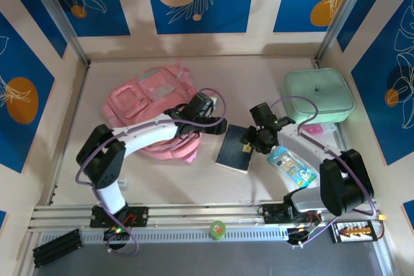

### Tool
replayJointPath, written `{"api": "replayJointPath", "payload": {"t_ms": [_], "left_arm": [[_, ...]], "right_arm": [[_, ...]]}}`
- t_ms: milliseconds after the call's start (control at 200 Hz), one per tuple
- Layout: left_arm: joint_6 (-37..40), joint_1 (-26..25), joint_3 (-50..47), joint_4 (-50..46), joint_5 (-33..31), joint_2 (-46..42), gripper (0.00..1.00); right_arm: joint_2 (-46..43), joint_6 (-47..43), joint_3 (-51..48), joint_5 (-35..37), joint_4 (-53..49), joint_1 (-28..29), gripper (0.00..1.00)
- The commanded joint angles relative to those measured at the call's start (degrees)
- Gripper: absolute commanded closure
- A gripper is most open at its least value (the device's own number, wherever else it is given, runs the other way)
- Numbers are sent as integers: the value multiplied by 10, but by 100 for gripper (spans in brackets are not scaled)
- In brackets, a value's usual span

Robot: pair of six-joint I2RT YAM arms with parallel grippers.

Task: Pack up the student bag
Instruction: Pick up the book at the center of the table.

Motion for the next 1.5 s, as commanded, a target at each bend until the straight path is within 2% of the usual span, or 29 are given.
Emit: {"api": "replayJointPath", "payload": {"t_ms": [0, 230, 430, 660, 900, 1235, 1495], "left_arm": [[-11, -19, 49, -44, -34, 33, 32], [-16, -30, 72, -54, -6, 88, 40], [-38, -30, 80, -57, 25, 114, 47], [-48, -30, 80, -45, 51, 134, 51], [-56, -30, 86, -55, 63, 152, 51], [-61, -31, 92, -70, 107, 163, 60], [-69, -31, 90, -69, 118, 175, 57]], "right_arm": [[9, 0, -12, 20, -39, -6, 49], [41, -11, -9, 5, -43, -9, 68], [79, -13, -1, -3, -42, -9, 78], [105, -6, -5, -15, -41, -8, 81], [104, -4, -6, -14, -40, -8, 81], [103, 7, -5, -20, -34, -9, 81], [108, 7, -1, -25, -34, -9, 81]]}}
